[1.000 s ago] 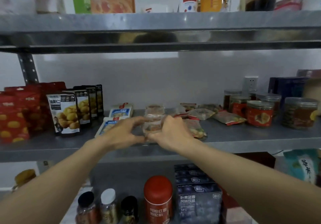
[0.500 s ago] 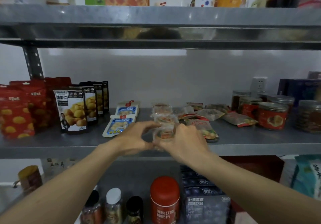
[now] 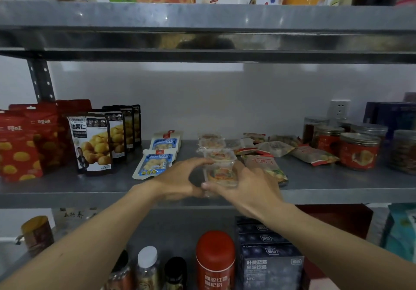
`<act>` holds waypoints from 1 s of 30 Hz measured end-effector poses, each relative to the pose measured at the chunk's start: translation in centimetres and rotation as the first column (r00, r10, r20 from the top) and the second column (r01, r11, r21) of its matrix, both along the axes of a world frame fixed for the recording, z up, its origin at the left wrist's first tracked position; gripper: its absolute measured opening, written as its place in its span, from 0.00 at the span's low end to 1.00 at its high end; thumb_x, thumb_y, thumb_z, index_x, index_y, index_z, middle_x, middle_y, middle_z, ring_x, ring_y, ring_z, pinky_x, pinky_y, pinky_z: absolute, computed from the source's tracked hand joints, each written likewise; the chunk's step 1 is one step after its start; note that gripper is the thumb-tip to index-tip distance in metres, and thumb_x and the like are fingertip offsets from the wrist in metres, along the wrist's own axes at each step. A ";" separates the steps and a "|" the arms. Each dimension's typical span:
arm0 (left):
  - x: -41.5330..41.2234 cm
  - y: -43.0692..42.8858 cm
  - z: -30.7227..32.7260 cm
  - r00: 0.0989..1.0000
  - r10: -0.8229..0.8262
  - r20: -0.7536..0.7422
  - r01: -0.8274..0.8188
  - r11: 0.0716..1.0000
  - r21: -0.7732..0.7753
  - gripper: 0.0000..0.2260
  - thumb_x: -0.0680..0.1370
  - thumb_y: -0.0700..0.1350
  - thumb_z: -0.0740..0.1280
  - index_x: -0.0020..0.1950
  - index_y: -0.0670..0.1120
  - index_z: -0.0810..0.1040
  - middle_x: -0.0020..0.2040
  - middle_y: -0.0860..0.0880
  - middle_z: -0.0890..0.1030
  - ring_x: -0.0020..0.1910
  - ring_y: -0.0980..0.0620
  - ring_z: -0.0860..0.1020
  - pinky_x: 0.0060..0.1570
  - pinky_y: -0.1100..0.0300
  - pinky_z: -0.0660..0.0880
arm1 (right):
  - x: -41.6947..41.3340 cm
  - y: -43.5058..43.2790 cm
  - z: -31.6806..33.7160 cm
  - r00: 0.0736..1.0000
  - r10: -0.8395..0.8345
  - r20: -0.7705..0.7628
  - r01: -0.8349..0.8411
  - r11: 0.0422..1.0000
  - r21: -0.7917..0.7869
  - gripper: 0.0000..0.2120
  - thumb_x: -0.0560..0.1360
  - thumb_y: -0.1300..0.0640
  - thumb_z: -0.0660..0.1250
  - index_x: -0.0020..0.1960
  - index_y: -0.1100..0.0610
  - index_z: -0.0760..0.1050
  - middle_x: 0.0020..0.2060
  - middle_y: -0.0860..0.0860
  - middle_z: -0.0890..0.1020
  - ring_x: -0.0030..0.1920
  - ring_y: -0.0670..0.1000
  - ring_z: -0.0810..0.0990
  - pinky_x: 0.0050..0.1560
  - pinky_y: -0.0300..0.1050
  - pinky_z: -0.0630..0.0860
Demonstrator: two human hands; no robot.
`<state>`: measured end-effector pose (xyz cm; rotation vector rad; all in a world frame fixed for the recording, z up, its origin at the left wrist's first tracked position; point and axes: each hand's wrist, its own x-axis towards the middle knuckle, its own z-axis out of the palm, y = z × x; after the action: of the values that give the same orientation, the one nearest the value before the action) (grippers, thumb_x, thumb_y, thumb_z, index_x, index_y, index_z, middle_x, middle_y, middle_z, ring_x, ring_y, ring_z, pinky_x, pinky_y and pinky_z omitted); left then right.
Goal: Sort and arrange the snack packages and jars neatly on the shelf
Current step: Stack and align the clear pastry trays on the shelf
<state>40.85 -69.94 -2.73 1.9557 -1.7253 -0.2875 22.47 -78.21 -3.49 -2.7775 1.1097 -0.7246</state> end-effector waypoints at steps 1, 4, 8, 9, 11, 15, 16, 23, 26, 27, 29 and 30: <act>0.1 0.1 0.0 1.000 -0.010 -0.009 0.010 1.000 0.012 0.40 0.65 0.54 0.71 0.75 0.58 0.61 0.75 0.56 0.63 0.73 0.54 0.61 0.71 0.51 0.62 | -0.2 -0.3 0.0 1.000 0.027 0.013 -0.028 0.999 0.027 0.52 0.60 0.15 0.46 0.69 0.49 0.69 0.63 0.55 0.73 0.63 0.58 0.73 0.61 0.55 0.73; -0.2 0.5 0.2 0.996 -0.069 -0.060 0.073 0.995 0.072 0.41 0.65 0.53 0.68 0.77 0.58 0.56 0.78 0.56 0.54 0.76 0.55 0.53 0.72 0.55 0.55 | -0.9 -1.6 0.8 0.984 0.135 0.119 -0.156 0.970 0.188 0.48 0.61 0.18 0.55 0.72 0.45 0.63 0.68 0.52 0.66 0.69 0.55 0.66 0.67 0.57 0.68; -0.9 0.5 0.0 0.992 -0.099 -0.078 0.110 0.980 0.168 0.46 0.65 0.60 0.68 0.78 0.61 0.46 0.77 0.63 0.39 0.75 0.62 0.39 0.74 0.53 0.44 | -0.8 -3.6 1.3 0.969 0.243 0.046 -0.247 0.932 0.267 0.57 0.58 0.17 0.57 0.78 0.47 0.51 0.77 0.48 0.60 0.75 0.53 0.60 0.72 0.58 0.62; -1.0 0.2 -0.1 0.996 -0.080 -0.041 0.086 0.979 0.182 0.48 0.65 0.65 0.69 0.77 0.62 0.44 0.76 0.63 0.36 0.75 0.61 0.37 0.75 0.51 0.43 | -0.5 -3.9 1.3 0.964 0.264 -0.007 -0.254 0.932 0.257 0.58 0.58 0.16 0.54 0.79 0.46 0.49 0.78 0.47 0.58 0.76 0.53 0.59 0.72 0.60 0.61; -1.1 -0.3 -0.2 0.999 -0.032 0.021 0.027 0.983 0.182 0.51 0.63 0.70 0.70 0.76 0.64 0.41 0.75 0.64 0.34 0.74 0.61 0.35 0.75 0.48 0.45 | -0.3 -4.5 1.3 0.958 0.275 -0.082 -0.248 0.937 0.244 0.57 0.58 0.15 0.49 0.79 0.45 0.46 0.78 0.47 0.56 0.77 0.53 0.56 0.74 0.61 0.57; -1.1 -1.2 -0.2 0.999 -0.026 0.023 0.023 0.991 0.129 0.50 0.64 0.67 0.72 0.76 0.64 0.43 0.76 0.64 0.37 0.75 0.61 0.39 0.75 0.50 0.48 | -0.4 -5.4 1.8 0.953 0.256 -0.160 -0.218 0.950 0.222 0.55 0.61 0.17 0.46 0.79 0.47 0.47 0.78 0.47 0.56 0.77 0.53 0.56 0.74 0.60 0.55; -1.0 -1.4 -0.2 0.999 -0.032 0.030 0.028 0.992 0.120 0.50 0.64 0.67 0.72 0.77 0.63 0.44 0.77 0.64 0.38 0.75 0.61 0.39 0.75 0.50 0.48 | -0.5 -5.6 1.9 0.951 0.253 -0.175 -0.214 0.952 0.217 0.54 0.62 0.18 0.46 0.79 0.47 0.48 0.78 0.46 0.55 0.77 0.52 0.55 0.74 0.61 0.54; -0.6 -2.4 -0.1 0.995 -0.011 0.095 0.004 0.997 0.072 0.44 0.68 0.65 0.71 0.77 0.61 0.51 0.78 0.62 0.47 0.76 0.60 0.45 0.74 0.52 0.49 | -0.3 -5.9 2.0 0.940 0.265 -0.216 -0.235 0.960 0.153 0.47 0.67 0.21 0.44 0.79 0.46 0.50 0.77 0.47 0.58 0.77 0.53 0.57 0.74 0.58 0.51; -0.3 -2.4 0.0 0.996 0.013 0.093 -0.018 0.999 0.052 0.42 0.69 0.63 0.72 0.77 0.61 0.54 0.78 0.61 0.50 0.76 0.59 0.49 0.74 0.54 0.53 | 0.4 -6.2 2.0 0.933 0.263 -0.246 -0.244 0.964 0.107 0.46 0.67 0.21 0.42 0.79 0.45 0.48 0.77 0.47 0.60 0.76 0.52 0.58 0.74 0.57 0.51; -0.2 -2.4 0.0 0.996 0.018 0.092 -0.022 0.999 0.047 0.41 0.69 0.63 0.72 0.76 0.61 0.54 0.78 0.61 0.51 0.76 0.59 0.50 0.74 0.53 0.53 | 0.6 -6.3 2.0 0.930 0.262 -0.256 -0.244 0.965 0.100 0.46 0.68 0.21 0.41 0.79 0.45 0.48 0.77 0.48 0.60 0.76 0.52 0.59 0.73 0.56 0.51; 0.0 -2.4 0.0 0.996 0.026 0.090 -0.029 0.999 0.035 0.41 0.69 0.63 0.72 0.76 0.61 0.55 0.77 0.60 0.52 0.76 0.58 0.50 0.74 0.53 0.53 | 1.0 -6.4 2.0 0.928 0.262 -0.264 -0.244 0.965 0.101 0.46 0.68 0.22 0.41 0.79 0.45 0.47 0.77 0.48 0.60 0.76 0.53 0.60 0.73 0.56 0.52; 0.1 -2.5 0.0 0.995 0.030 0.094 -0.033 0.999 0.031 0.41 0.68 0.63 0.72 0.76 0.61 0.55 0.77 0.61 0.52 0.76 0.58 0.51 0.74 0.53 0.53 | 1.1 -6.4 2.0 0.927 0.264 -0.265 -0.246 0.964 0.099 0.46 0.68 0.22 0.41 0.79 0.45 0.47 0.77 0.48 0.60 0.76 0.53 0.60 0.73 0.57 0.52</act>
<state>40.99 -72.47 -2.77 2.0471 -1.7562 -0.2173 23.56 -84.63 -1.49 -2.9512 0.7604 -0.2741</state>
